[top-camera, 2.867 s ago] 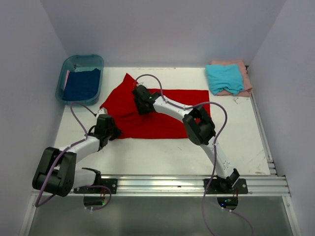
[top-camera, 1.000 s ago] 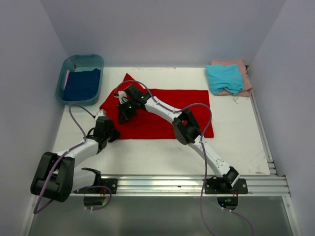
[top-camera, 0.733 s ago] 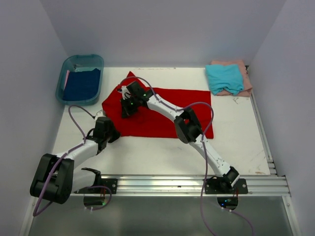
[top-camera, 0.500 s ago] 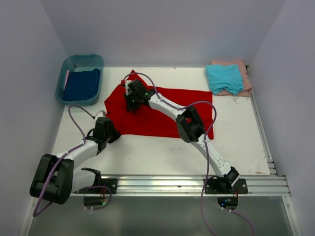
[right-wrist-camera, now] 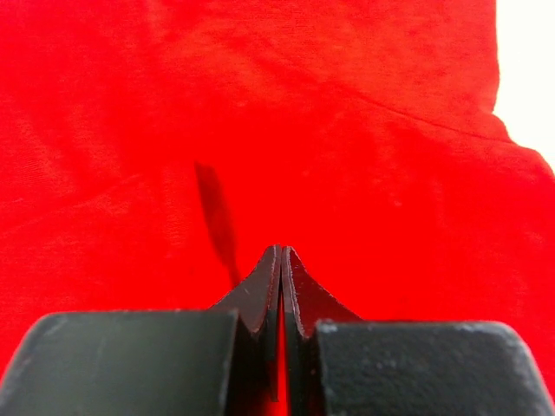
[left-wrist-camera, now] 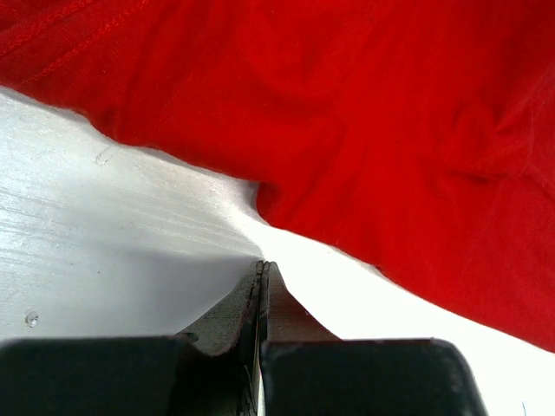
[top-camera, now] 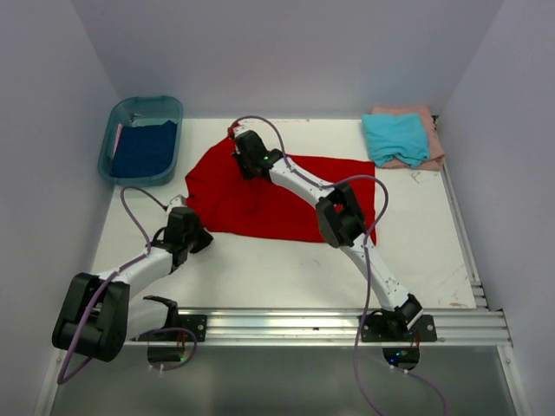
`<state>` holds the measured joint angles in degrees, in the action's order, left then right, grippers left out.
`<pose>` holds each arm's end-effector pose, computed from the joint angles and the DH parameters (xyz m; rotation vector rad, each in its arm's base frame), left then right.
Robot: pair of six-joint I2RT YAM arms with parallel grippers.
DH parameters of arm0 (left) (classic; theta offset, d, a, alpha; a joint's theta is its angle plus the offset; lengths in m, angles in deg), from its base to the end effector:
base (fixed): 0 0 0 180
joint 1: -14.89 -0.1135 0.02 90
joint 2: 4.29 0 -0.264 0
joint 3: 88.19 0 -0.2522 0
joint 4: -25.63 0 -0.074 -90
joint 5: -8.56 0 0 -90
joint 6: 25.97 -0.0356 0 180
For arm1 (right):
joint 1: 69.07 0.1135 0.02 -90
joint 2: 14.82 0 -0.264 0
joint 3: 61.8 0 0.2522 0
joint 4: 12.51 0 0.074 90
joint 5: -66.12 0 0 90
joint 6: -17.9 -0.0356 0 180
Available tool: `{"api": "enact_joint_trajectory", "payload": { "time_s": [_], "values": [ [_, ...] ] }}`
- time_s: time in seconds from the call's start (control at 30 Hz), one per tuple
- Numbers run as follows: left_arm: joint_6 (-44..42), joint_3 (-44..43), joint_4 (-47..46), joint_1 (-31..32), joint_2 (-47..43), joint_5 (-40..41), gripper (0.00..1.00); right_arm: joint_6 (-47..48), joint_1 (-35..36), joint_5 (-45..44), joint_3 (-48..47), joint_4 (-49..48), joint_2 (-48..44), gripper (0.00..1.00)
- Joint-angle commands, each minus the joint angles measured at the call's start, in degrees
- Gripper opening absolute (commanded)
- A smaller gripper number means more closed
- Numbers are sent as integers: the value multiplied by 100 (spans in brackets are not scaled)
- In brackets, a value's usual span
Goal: Fold and stack the t-shirts
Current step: Fold the flattened tshirt in 1/3 of the way
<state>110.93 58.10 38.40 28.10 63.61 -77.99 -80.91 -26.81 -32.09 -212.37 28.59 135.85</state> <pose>0.1991 -0.0445 0.1363 -0.7319 2.3178 -0.4166 0.4360 0.3893 0.1704 -0.5897 2.2223 0.3005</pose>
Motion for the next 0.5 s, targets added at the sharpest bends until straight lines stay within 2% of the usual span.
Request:
{"api": "enact_joint_trajectory", "payload": {
  "time_s": [0.0, 0.17, 0.27, 0.3, 0.37, 0.47],
  "values": [
    [-172, 193, 662, 23, 31, 139, 0, 187, 37, -550, 224, -342, -459, 0],
    [-163, 175, 741, 15, -110, 87, 0, 468, 133, -1041, 1040, -640, -1249, 0],
    [-224, 79, 768, 23, -644, -36, 0, 767, 335, -1612, 2489, -1796, -2425, 0],
    [-303, 52, 750, 23, -1081, -45, 0, 829, 388, -1814, 3119, -1993, -2916, 0],
    [-495, -53, 715, 23, -1558, -10, 0, 1029, 476, -2158, 3676, -2196, -3332, 0],
    [-734, -272, 513, 23, -2288, 51, 0, 1058, 529, -2492, 4030, -2057, -3799, 0]
  ]
}}
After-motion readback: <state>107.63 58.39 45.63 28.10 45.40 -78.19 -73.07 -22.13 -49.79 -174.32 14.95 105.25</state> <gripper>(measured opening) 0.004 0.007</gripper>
